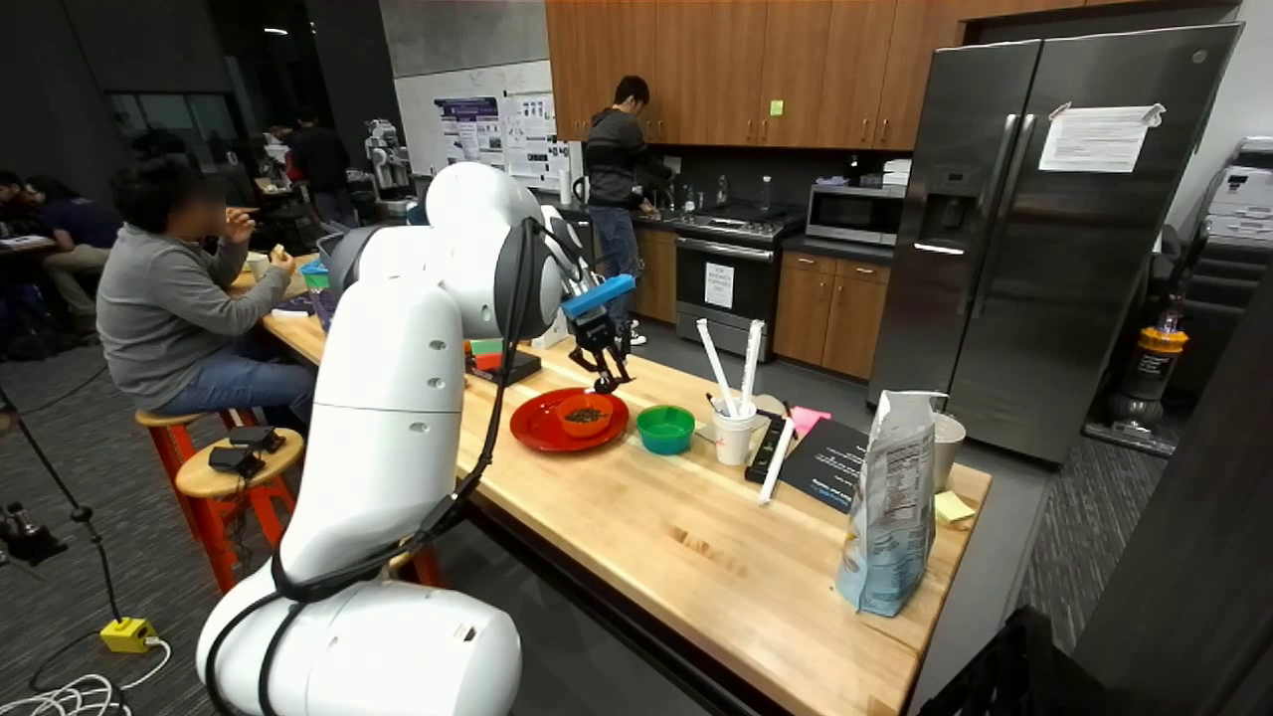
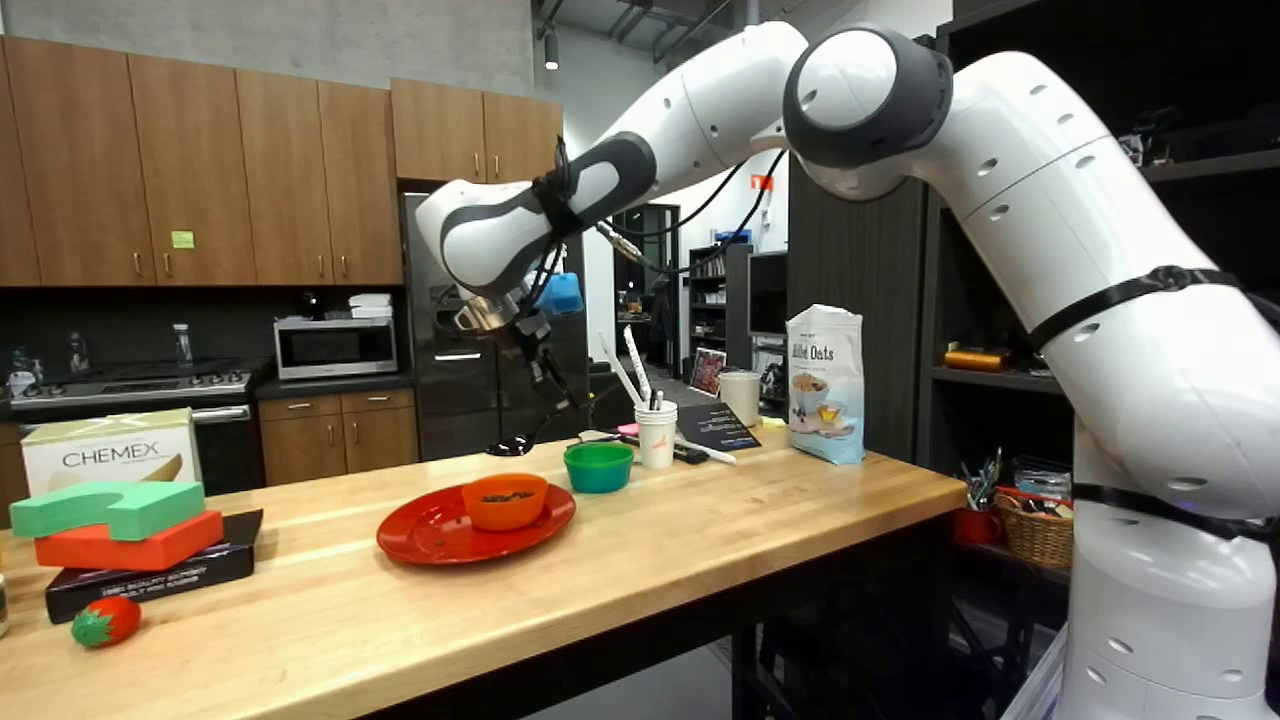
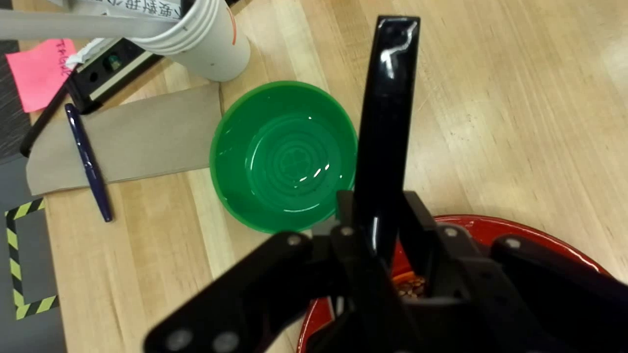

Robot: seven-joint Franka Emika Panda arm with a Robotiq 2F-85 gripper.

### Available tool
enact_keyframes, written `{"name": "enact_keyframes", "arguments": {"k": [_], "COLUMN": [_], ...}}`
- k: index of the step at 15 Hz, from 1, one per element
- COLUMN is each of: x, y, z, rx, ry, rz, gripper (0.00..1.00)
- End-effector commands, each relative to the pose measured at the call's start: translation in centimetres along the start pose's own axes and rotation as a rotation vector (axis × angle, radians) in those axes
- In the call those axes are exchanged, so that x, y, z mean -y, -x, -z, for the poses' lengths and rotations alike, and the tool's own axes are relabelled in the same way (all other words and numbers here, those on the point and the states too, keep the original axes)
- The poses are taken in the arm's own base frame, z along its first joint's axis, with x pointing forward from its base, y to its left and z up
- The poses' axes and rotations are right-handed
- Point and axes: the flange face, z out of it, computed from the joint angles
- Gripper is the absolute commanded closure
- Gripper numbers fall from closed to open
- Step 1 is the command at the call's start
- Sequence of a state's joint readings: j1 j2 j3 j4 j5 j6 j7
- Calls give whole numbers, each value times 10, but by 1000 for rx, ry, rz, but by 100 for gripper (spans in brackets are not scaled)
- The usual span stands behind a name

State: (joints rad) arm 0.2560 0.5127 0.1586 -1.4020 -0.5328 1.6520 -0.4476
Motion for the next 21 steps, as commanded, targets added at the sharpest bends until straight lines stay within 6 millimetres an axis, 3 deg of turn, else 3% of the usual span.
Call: {"name": "enact_keyframes", "arguments": {"k": [1,5,6,12,18,19,21], "x": [1,1,1,2,18,17,23], "y": [-1,-2,-2,15,19,20,17], "z": [1,0,0,-8,8,1,4], "rx": [1,2,2,322,625,555,603], "ry": [-1,-1,-1,113,285,240,272], "rz": [0,-1,-1,-123,-175,-145,-151], "gripper": [75,75,94,94,94,75,75]}}
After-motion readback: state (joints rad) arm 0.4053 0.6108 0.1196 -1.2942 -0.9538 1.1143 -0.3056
